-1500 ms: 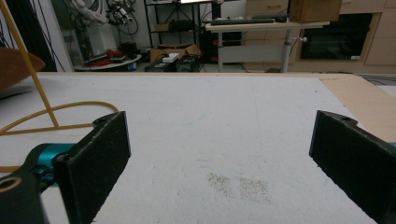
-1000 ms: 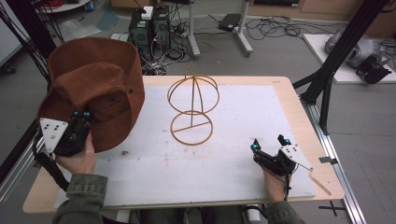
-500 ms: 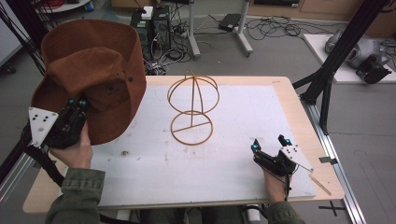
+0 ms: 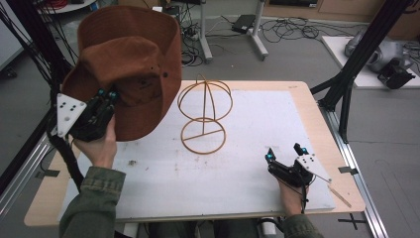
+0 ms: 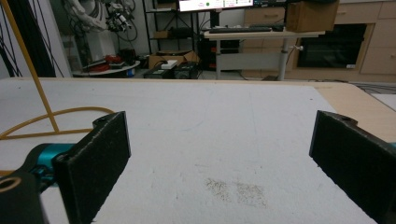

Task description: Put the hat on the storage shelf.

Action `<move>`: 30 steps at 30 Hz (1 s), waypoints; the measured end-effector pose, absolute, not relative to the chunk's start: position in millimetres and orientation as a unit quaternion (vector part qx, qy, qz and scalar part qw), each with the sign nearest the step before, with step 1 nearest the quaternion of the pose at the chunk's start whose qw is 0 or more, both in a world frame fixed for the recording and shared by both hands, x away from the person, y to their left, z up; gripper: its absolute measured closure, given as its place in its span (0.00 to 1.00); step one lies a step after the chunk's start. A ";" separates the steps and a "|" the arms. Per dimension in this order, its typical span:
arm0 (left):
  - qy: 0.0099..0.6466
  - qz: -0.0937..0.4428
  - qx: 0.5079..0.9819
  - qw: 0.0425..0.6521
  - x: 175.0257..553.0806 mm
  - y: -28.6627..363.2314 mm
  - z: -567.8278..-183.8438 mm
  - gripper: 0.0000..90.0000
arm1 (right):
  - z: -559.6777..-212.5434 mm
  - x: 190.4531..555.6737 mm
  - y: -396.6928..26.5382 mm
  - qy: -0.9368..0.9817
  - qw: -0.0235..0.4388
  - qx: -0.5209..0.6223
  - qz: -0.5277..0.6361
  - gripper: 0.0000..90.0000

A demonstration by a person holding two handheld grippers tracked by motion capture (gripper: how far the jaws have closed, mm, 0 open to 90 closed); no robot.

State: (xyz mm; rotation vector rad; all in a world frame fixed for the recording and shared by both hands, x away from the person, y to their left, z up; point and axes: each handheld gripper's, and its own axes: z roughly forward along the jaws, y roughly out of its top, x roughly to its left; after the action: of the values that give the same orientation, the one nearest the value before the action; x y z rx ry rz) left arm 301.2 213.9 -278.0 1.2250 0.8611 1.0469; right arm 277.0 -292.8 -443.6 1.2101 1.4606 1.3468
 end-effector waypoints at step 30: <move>0.199 0.202 0.675 0.681 390.4 154.2 -262.7 0.97 | -448.2 276.6 -287.4 0.603 0.384 0.458 0.528 0.05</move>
State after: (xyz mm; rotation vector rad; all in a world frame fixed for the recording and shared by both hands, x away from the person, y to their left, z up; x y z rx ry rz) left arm 390.4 154.2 -262.7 1.5145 0.4476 0.4537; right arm 276.6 -287.4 -448.2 1.1685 1.5380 1.3452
